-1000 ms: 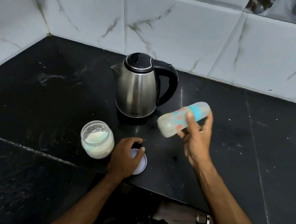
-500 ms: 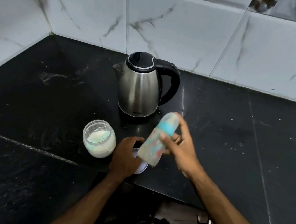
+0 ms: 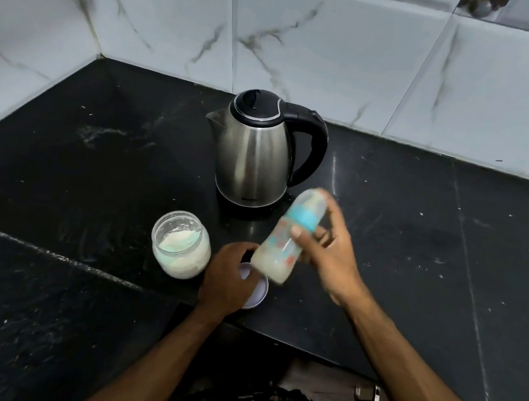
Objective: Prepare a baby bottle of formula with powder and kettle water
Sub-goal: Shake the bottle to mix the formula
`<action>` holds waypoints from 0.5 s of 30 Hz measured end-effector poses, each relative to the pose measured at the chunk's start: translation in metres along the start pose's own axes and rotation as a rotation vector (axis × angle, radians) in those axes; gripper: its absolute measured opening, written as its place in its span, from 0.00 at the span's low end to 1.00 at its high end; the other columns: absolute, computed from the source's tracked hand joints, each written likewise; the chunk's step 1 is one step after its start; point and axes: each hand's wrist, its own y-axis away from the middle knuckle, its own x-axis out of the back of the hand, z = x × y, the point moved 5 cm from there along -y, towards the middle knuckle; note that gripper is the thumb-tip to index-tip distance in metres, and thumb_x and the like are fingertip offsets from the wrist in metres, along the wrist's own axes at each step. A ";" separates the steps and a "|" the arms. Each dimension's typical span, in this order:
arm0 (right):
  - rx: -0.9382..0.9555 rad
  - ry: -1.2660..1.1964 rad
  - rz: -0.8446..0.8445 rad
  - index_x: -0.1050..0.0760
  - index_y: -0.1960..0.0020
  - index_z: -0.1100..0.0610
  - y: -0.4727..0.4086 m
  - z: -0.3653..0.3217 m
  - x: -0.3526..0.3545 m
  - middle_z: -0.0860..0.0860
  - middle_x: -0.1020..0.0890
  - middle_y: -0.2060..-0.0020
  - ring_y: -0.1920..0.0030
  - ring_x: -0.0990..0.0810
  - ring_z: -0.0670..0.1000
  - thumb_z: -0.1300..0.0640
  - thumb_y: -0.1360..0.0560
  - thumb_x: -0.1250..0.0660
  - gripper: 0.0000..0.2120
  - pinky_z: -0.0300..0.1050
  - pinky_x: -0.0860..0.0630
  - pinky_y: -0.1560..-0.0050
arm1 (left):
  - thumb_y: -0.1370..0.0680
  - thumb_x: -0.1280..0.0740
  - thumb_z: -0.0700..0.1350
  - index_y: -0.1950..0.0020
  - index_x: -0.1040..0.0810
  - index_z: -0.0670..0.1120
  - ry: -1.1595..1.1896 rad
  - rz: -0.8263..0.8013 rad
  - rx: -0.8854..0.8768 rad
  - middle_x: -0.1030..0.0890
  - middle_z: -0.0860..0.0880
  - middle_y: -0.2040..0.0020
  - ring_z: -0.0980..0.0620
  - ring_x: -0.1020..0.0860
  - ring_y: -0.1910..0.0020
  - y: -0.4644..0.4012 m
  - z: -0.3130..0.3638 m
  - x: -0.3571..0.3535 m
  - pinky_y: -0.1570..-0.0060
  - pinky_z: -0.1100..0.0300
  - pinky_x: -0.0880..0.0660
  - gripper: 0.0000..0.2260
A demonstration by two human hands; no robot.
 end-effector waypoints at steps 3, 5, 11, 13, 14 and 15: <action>0.099 -0.193 0.287 0.36 0.28 0.51 -0.014 -0.021 0.027 0.56 0.16 0.45 0.47 0.16 0.56 0.56 0.27 0.28 0.31 0.53 0.16 0.57 | 0.26 0.31 0.48 0.47 0.18 0.47 0.016 0.044 -0.030 0.19 0.57 0.50 0.57 0.24 0.48 0.002 0.006 0.002 0.45 0.65 0.30 0.10; 0.109 -0.218 0.341 0.38 0.27 0.53 -0.013 -0.016 0.031 0.56 0.17 0.44 0.46 0.17 0.56 0.58 0.24 0.30 0.29 0.54 0.16 0.55 | 0.26 0.31 0.48 0.47 0.18 0.47 0.020 0.043 -0.032 0.18 0.56 0.49 0.55 0.22 0.47 0.002 0.007 0.001 0.44 0.62 0.28 0.10; -0.009 0.118 -0.098 0.40 0.25 0.47 0.005 0.010 -0.001 0.53 0.14 0.49 0.48 0.14 0.54 0.61 0.31 0.24 0.40 0.46 0.18 0.53 | 0.32 0.23 0.44 0.45 0.18 0.45 0.020 -0.036 -0.014 0.18 0.53 0.47 0.52 0.21 0.47 0.000 -0.001 -0.001 0.47 0.60 0.27 0.17; 0.069 0.145 -0.012 0.41 0.24 0.49 -0.007 -0.003 0.007 0.47 0.15 0.48 0.48 0.14 0.50 0.63 0.30 0.25 0.41 0.43 0.18 0.53 | 0.29 0.26 0.45 0.46 0.19 0.46 -0.001 0.022 -0.012 0.21 0.57 0.50 0.55 0.23 0.48 0.001 0.002 0.001 0.47 0.62 0.29 0.13; 0.122 0.187 0.034 0.43 0.23 0.50 -0.015 -0.011 0.011 0.44 0.16 0.47 0.48 0.15 0.49 0.64 0.29 0.25 0.41 0.42 0.19 0.52 | 0.28 0.28 0.47 0.46 0.19 0.47 -0.009 0.043 -0.022 0.20 0.57 0.50 0.57 0.24 0.48 0.001 0.004 0.001 0.46 0.62 0.29 0.11; 0.182 0.250 0.066 0.45 0.22 0.51 -0.022 -0.019 0.014 0.43 0.17 0.45 0.46 0.16 0.47 0.64 0.28 0.24 0.43 0.41 0.19 0.50 | 0.27 0.29 0.48 0.47 0.19 0.47 -0.012 0.048 -0.028 0.19 0.57 0.50 0.57 0.24 0.48 0.002 0.005 0.001 0.45 0.62 0.29 0.10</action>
